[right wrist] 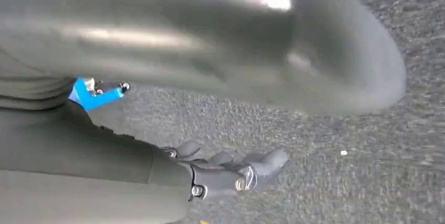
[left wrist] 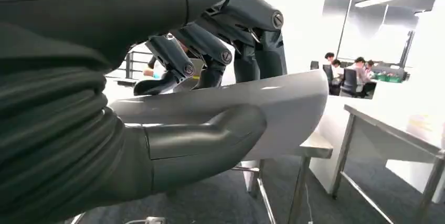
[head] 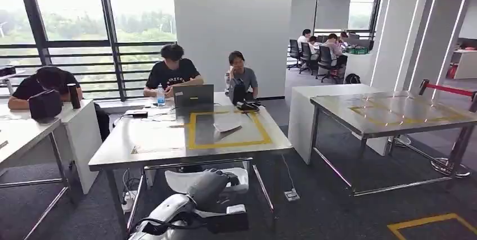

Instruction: Take the parts from the cabinet and place them on the table.

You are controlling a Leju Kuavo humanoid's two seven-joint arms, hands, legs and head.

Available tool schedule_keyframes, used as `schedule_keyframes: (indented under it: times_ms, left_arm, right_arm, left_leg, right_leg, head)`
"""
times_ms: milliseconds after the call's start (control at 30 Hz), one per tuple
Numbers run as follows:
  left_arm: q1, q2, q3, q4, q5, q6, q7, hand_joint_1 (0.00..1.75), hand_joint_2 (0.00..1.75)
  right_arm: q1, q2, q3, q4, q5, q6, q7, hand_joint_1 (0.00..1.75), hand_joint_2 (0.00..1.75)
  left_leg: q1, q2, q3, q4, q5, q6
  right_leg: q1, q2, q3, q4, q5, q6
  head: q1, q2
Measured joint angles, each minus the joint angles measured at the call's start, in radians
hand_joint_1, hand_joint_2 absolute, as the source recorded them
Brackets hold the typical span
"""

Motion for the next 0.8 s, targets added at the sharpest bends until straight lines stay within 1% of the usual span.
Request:
schedule_keyframes:
  times_ms: [33, 67, 100, 133, 167, 200, 233, 267, 300, 333, 367, 400, 433, 467, 500, 533, 567, 600, 633, 667, 700, 733, 767, 800]
  left_arm:
    - [0.0, 0.0, 0.0, 0.0, 0.0, 0.0, -0.001, 1.71, 1.75]
    - [-0.003, 0.001, 0.0, -0.001, 0.0, 0.001, 0.0, 1.71, 1.75]
    - [-0.004, 0.002, 0.0, -0.003, 0.0, 0.002, -0.001, 1.71, 1.75]
    - [-0.009, 0.003, 0.0, -0.003, 0.0, 0.002, -0.002, 1.71, 1.75]
    - [-0.01, 0.004, 0.001, -0.003, 0.0, 0.003, -0.002, 1.71, 1.75]
    - [-0.008, 0.004, 0.001, -0.002, 0.0, 0.002, -0.001, 1.71, 1.75]
    - [-0.003, 0.005, 0.001, 0.0, 0.0, 0.002, 0.0, 1.71, 1.75]
    - [0.001, 0.007, 0.001, 0.001, 0.0, 0.002, 0.003, 1.71, 1.75]
    - [0.005, 0.008, 0.001, 0.002, 0.0, 0.002, 0.004, 1.71, 1.75]
    - [0.005, 0.01, 0.001, 0.002, 0.0, 0.002, 0.004, 1.71, 1.75]
    - [0.004, 0.013, 0.001, 0.002, 0.0, 0.002, 0.004, 1.71, 1.75]
    - [0.003, 0.014, 0.001, 0.002, 0.0, 0.002, 0.004, 1.71, 1.75]
    - [0.002, 0.017, 0.001, 0.003, 0.0, 0.002, 0.005, 1.71, 1.75]
    - [0.001, 0.018, 0.001, 0.004, -0.001, 0.002, 0.007, 1.71, 1.75]
    - [0.001, 0.016, 0.001, 0.002, -0.004, 0.001, 0.012, 1.71, 1.75]
    - [-0.001, 0.015, 0.001, 0.001, -0.009, 0.001, 0.016, 1.71, 1.75]
    - [-0.004, 0.017, 0.001, 0.001, -0.011, 0.001, 0.018, 1.71, 1.75]
    - [-0.007, 0.017, 0.001, 0.001, -0.012, 0.002, 0.022, 1.71, 1.75]
    - [-0.012, 0.019, 0.001, 0.001, -0.013, 0.002, 0.023, 1.71, 1.75]
    - [-0.017, 0.018, 0.001, 0.001, -0.016, 0.003, 0.021, 1.71, 1.75]
    - [-0.016, 0.018, 0.001, 0.001, -0.016, 0.003, 0.021, 1.71, 1.75]
    - [-0.013, 0.019, 0.001, 0.002, -0.017, 0.003, 0.021, 1.71, 1.75]
    - [-0.009, 0.02, 0.001, 0.003, -0.017, 0.003, 0.021, 1.71, 1.75]
    - [-0.006, 0.022, 0.001, 0.006, -0.018, 0.003, 0.021, 1.71, 1.75]
  right_arm:
    - [0.001, 0.0, 0.0, 0.0, 0.0, 0.0, 0.0, 0.0, 0.0]
    - [0.0, 0.0, 0.0, 0.0, 0.0, 0.0, -0.001, 0.0, 0.0]
    - [0.0, 0.0, 0.0, 0.0, 0.0, 0.0, -0.001, 0.0, 0.0]
    - [0.0, 0.0, 0.0, 0.0, 0.0, 0.0, -0.001, 0.0, 0.0]
    - [-0.001, 0.0, 0.0, 0.0, 0.0, 0.0, -0.001, 0.0, 0.0]
    - [-0.001, 0.0, 0.0, 0.0, 0.0, 0.0, -0.001, 0.0, 0.0]
    - [-0.001, 0.001, 0.0, 0.0, 0.0, 0.0, -0.001, 0.0, 0.0]
    - [0.0, 0.001, 0.0, 0.0, 0.001, 0.0, -0.001, 0.0, 0.0]
    - [0.001, 0.001, 0.0, 0.0, 0.0, 0.0, -0.001, 0.0, 0.0]
    - [0.001, 0.001, 0.0, 0.0, 0.001, 0.0, -0.001, 0.0, 0.0]
    - [0.001, 0.001, 0.0, 0.0, 0.0, 0.0, -0.001, 0.0, 0.0]
    - [0.001, 0.001, 0.0, 0.0, 0.001, 0.0, -0.001, 0.0, 0.0]
    - [0.0, 0.001, 0.0, 0.0, 0.001, 0.0, -0.001, 0.0, 0.0]
    - [-0.001, 0.001, 0.0, 0.0, 0.001, 0.0, -0.001, 0.0, 0.0]
    - [-0.004, 0.001, 0.0, 0.0, 0.001, 0.001, 0.0, 0.0, 0.0]
    - [-0.004, 0.001, 0.0, 0.0, 0.002, 0.001, -0.001, 0.0, 0.0]
    - [-0.004, 0.001, 0.0, 0.0, 0.003, 0.002, -0.002, 0.0, 0.0]
    - [-0.004, 0.001, 0.0, 0.0, 0.004, 0.002, -0.003, 0.0, 0.0]
    - [-0.005, 0.002, 0.001, 0.0, 0.005, 0.002, -0.006, 0.0, 0.0]
    - [-0.007, 0.002, 0.001, 0.0, 0.008, 0.002, -0.008, 0.0, 0.0]
    - [-0.008, 0.002, 0.001, 0.0, 0.009, 0.001, -0.011, 0.0, 0.0]
    - [-0.007, 0.001, 0.001, 0.0, 0.01, 0.001, -0.013, 0.0, 0.0]
    - [-0.005, 0.001, 0.001, 0.0, 0.01, 0.002, -0.013, 0.0, 0.0]
    - [-0.004, 0.002, 0.001, 0.0, 0.01, 0.002, -0.015, 0.0, 0.0]
  left_leg:
    - [-0.001, 0.0, 0.004, 0.013, 0.011, -0.008]
    - [-0.005, -0.001, 0.013, 0.009, 0.002, -0.013]
    - [-0.003, 0.004, 0.001, 0.034, -0.002, -0.02]
    - [-0.001, 0.009, -0.031, 0.094, -0.003, -0.024]
    - [0.003, 0.01, -0.075, 0.165, -0.017, -0.028]
    - [0.007, 0.011, -0.126, 0.236, -0.05, -0.031]
    - [0.01, 0.012, -0.166, 0.286, -0.084, -0.035]
    - [0.012, 0.013, -0.191, 0.304, -0.099, -0.038]
    - [0.014, 0.014, -0.196, 0.28, -0.086, -0.041]
    - [0.015, 0.016, -0.183, 0.223, -0.044, -0.039]
    - [0.015, 0.017, -0.16, 0.146, 0.01, -0.035]
    - [0.015, 0.018, -0.134, 0.06, 0.08, -0.028]
    - [0.013, 0.019, -0.127, 0.0, 0.138, -0.026]
    - [0.008, 0.019, -0.123, 0.004, 0.101, -0.02]
    - [0.007, 0.018, -0.111, 0.003, 0.112, -0.012]
    - [0.007, 0.016, -0.11, -0.003, 0.115, -0.004]
    - [0.006, 0.016, -0.101, -0.003, 0.113, 0.003]
    - [0.013, 0.015, -0.088, -0.006, 0.112, 0.008]
    - [0.012, 0.015, -0.081, -0.008, 0.106, 0.016]
    - [0.012, 0.014, -0.077, -0.008, 0.1, 0.021]
    - [0.011, 0.013, -0.074, -0.008, 0.095, 0.024]
    - [0.01, 0.012, -0.068, -0.007, 0.087, 0.026]
    - [0.008, 0.011, -0.061, -0.006, 0.08, 0.026]
    - [0.007, 0.009, -0.051, -0.006, 0.072, 0.026]
  right_leg:
    - [-0.005, -0.001, 0.005, -0.005, -0.002, -0.008]
    - [-0.011, -0.001, 0.02, -0.007, -0.002, -0.014]
    - [-0.013, -0.001, 0.034, -0.012, -0.006, -0.019]
    - [-0.013, -0.001, 0.041, -0.013, -0.012, -0.026]
    - [-0.014, -0.001, 0.047, -0.013, -0.018, -0.027]
    - [-0.014, -0.001, 0.054, -0.013, -0.027, -0.027]
    - [-0.015, -0.001, 0.061, -0.013, -0.035, -0.026]
    - [-0.016, 0.0, 0.071, -0.012, -0.044, -0.026]
    - [-0.016, 0.002, 0.085, -0.012, -0.054, -0.024]
    - [-0.016, 0.004, 0.1, -0.012, -0.064, -0.022]
    - [-0.016, 0.005, 0.113, -0.012, -0.074, -0.019]
    - [-0.016, 0.004, 0.127, -0.012, -0.085, -0.015]
    - [-0.014, 0.004, 0.133, -0.011, -0.094, -0.01]
    - [-0.012, 0.007, 0.138, -0.01, -0.103, -0.003]
    - [-0.013, 0.004, 0.139, -0.016, -0.111, 0.005]
    - [-0.013, 0.004, 0.149, -0.002, -0.104, 0.013]
    - [-0.014, 0.004, 0.151, -0.002, -0.1, 0.017]
    - [-0.016, 0.003, 0.136, 0.018, -0.102, 0.018]
    - [-0.016, 0.001, 0.112, 0.069, -0.099, 0.019]
    - [-0.016, 0.001, 0.065, 0.14, -0.112, 0.023]
    - [-0.016, 0.001, 0.015, 0.211, -0.143, 0.026]
    - [-0.015, 0.001, -0.034, 0.277, -0.186, 0.029]
    - [-0.015, 0.001, -0.069, 0.313, -0.207, 0.032]
    - [-0.016, 0.001, -0.085, 0.308, -0.202, 0.032]
  head:
    - [0.0, 0.0]
    - [0.0, 0.0]
    - [-0.001, 0.0]
    - [-0.003, 0.0]
    - [-0.003, 0.0]
    - [-0.003, 0.0]
    - [-0.004, 0.0]
    - [-0.004, 0.0]
    - [-0.005, 0.0]
    - [-0.005, 0.0]
    - [-0.005, 0.0]
    - [-0.005, 0.0]
    - [-0.006, 0.0]
    - [-0.006, 0.0]
    - [-0.005, 0.0]
    - [-0.004, 0.0]
    - [-0.004, 0.0]
    - [-0.004, 0.0]
    - [-0.004, 0.0]
    - [-0.003, 0.0]
    - [-0.002, 0.0]
    - [-0.002, 0.0]
    - [-0.001, 0.0]
    - [-0.001, 0.0]
